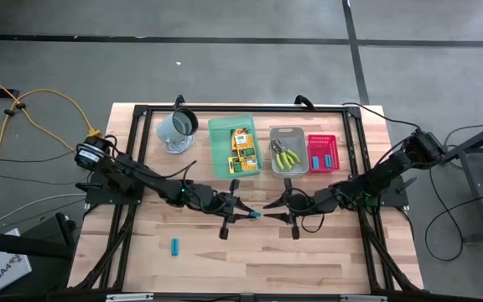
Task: Pick & Place School Supplies
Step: Put the top blue eraser into the red bin
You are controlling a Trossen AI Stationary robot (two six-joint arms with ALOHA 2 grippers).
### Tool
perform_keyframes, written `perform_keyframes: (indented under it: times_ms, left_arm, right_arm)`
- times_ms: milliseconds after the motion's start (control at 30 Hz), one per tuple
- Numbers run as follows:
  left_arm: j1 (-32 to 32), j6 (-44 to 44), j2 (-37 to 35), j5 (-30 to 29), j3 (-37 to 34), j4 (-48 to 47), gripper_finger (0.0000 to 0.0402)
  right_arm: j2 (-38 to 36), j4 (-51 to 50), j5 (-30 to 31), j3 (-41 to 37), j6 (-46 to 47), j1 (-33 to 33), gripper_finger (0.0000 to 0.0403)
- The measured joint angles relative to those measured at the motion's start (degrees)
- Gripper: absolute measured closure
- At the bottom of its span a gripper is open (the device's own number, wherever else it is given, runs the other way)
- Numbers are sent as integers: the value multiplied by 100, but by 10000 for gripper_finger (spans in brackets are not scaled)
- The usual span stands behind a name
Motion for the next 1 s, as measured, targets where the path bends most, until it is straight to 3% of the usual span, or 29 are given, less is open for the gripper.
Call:
perform_keyframes:
  times_ms: [233, 700, 1000]
  left_arm:
    - [17, 144, 409, 12, 160, 378, 362]
    - [107, 101, 410, -43, 162, 392, 362]
    - [196, -37, 416, -45, 162, 351, 362]
  right_arm:
    - [0, 25, -7, 0, -9, 0, 311]
    - [0, 111, -24, 0, 31, 2, 269]
    - [0, 227, -26, 0, 41, 2, 265]
